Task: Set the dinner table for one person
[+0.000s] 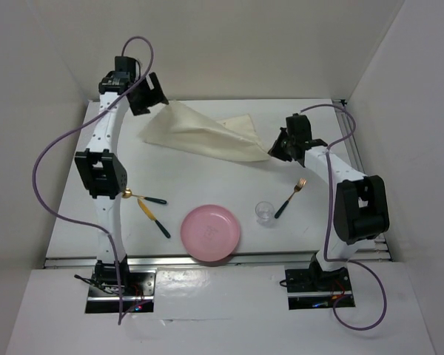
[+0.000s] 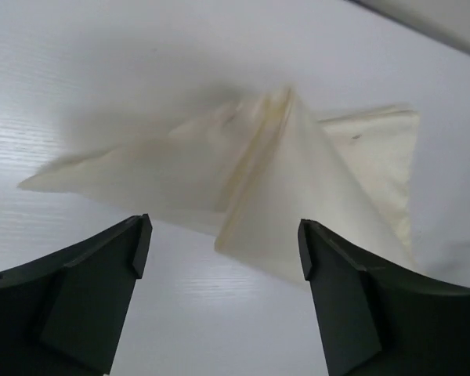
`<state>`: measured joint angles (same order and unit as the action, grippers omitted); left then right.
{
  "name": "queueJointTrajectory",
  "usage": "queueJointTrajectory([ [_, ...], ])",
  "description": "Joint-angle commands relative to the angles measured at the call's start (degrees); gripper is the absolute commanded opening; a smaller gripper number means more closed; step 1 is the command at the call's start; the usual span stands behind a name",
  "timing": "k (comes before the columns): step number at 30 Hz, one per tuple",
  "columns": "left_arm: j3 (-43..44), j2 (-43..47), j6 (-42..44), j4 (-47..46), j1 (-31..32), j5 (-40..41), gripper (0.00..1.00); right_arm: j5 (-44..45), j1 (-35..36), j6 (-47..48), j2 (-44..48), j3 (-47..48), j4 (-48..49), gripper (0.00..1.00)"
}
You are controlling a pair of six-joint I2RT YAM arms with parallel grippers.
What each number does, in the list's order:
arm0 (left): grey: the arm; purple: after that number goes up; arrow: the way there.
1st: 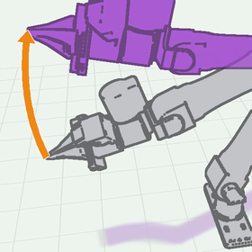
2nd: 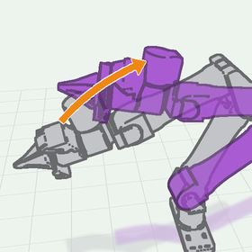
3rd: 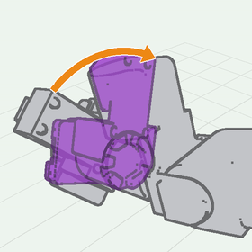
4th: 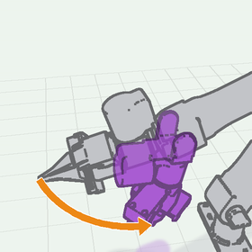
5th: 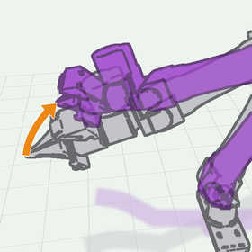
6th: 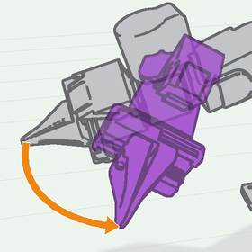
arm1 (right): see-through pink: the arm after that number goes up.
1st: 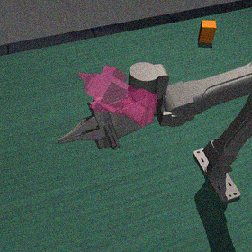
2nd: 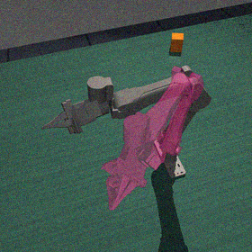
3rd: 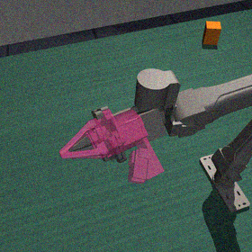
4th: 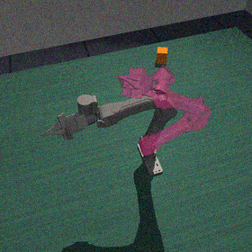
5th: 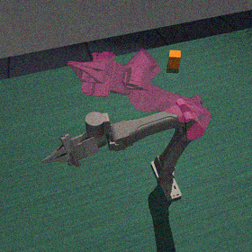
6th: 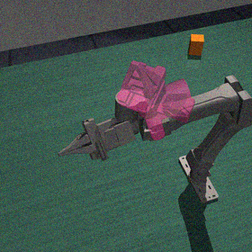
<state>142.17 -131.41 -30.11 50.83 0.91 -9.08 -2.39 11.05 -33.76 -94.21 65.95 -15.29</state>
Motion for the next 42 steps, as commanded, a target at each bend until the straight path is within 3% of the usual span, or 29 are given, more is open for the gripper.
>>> queueJointTrajectory([
  [1,-2.38,-1.94,-0.39,7.55,-1.87,-2.61,0.97,-1.3,0.38,-1.57,-0.36,0.4,2.54,0.0],
  [2,-8.08,1.48,-0.39,1.44,-1.87,-1.91,0.97,-1.3,0.38,-1.57,-0.36,1.01,2.54,0.0],
  [3,-20.06,9.17,-0.91,-1.84,-1.87,-0.77,0.95,-1.3,1.07,-1.57,-0.88,1.02,2.54,0.0],
  [6,-34.62,19.23,-1.53,-8.18,-2.92,-0.15,0.86,-1.3,1.61,-1.05,-1.41,1.63,2.02,0.0],
  [11,-44.07,21.73,-2.84,-12.85,-2.93,-5.93,0.54,-0.16,2.66,-0.43,-2.47,2.69,2.02,0.0],
  [12,-44.08,20.77,-3.37,-13.56,-2.93,-7.69,0.5,-0.16,2.66,0.09,-2.99,2.69,2.02,0.0],
  [14,-42.07,18.49,-4.25,-13.56,-1.79,-10.34,0.49,-0.16,2.66,0.1,-2.99,2.69,1.4,0.0],
  [19,-33.12,10.15,-6.02,-13.56,2.87,-8.15,0.67,0.45,4.5,1.24,-0.63,0.51,0.17,0.0],
  [26,-18.97,-0.59,-9.0,-12.5,7.09,-7.44,0.66,0.82,5.56,1.77,4.02,-5.82,0.43,0.0],
  [31,-14.12,-6.21,-9.79,-13.83,9.46,-0.51,0.66,0.54,6.88,3.26,4.74,-7.68,-0.35,0.0],
  [38,-17.27,-9.47,-9.18,-13.3,10.69,5.12,0.64,3.53,6.88,4.31,6.32,-10.32,-1.06,0.0],
  [42,-26.4,-6.58,-9.79,-15.93,10.69,6.53,0.66,4.15,6.88,4.93,6.85,-10.32,-1.59,0.0],
])
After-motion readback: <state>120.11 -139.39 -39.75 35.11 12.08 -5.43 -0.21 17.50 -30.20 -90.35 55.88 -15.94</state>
